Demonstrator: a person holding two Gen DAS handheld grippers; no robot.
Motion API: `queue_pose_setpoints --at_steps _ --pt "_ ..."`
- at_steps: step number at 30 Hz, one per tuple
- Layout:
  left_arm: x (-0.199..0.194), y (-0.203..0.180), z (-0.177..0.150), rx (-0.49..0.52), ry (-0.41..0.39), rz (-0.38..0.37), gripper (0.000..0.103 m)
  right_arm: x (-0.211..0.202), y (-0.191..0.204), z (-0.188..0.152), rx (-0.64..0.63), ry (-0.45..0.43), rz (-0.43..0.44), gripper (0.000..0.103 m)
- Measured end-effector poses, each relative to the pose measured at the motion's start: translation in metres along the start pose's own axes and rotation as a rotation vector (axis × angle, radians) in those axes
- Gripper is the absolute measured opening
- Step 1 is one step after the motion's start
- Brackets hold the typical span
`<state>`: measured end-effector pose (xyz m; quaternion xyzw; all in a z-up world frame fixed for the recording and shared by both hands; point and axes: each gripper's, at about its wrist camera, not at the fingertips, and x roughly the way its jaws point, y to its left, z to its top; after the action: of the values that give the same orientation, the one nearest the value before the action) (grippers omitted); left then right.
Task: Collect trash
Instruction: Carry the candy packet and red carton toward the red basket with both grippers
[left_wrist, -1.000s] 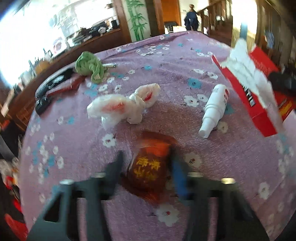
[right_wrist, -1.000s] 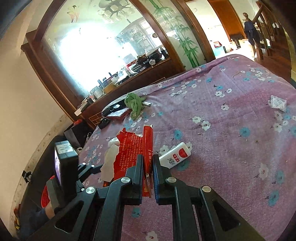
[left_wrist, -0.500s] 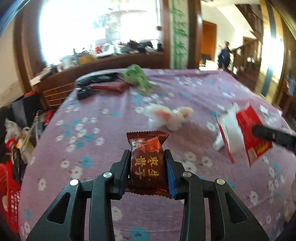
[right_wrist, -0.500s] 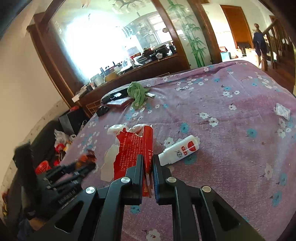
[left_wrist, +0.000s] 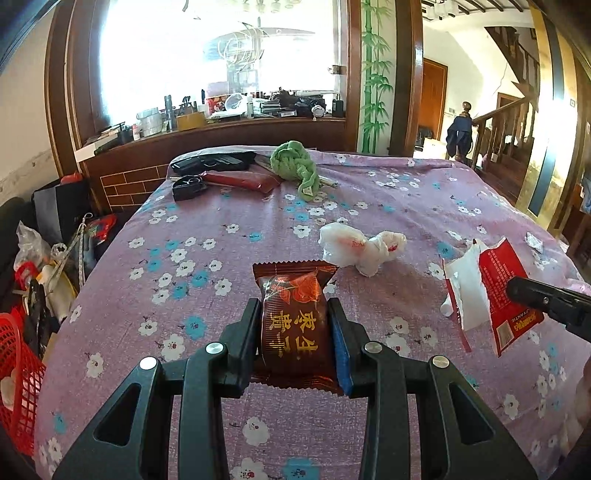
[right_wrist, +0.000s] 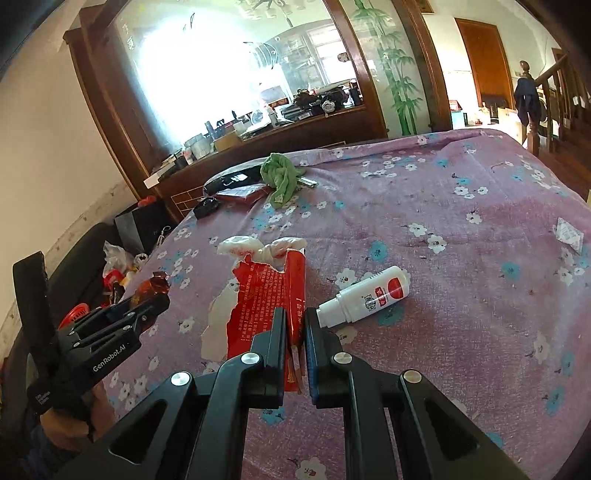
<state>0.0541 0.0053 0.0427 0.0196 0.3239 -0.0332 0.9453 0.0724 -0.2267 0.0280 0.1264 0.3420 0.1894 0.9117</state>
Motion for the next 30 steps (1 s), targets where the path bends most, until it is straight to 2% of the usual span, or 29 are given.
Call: queue_pose_setpoints --at_steps 30 --pt "-0.0025 0.0024 -0.0009 0.001 -0.005 0.006 0.034 -0.0045 0.0067 -0.0003 -0.009 -0.011 0.022 0.01"
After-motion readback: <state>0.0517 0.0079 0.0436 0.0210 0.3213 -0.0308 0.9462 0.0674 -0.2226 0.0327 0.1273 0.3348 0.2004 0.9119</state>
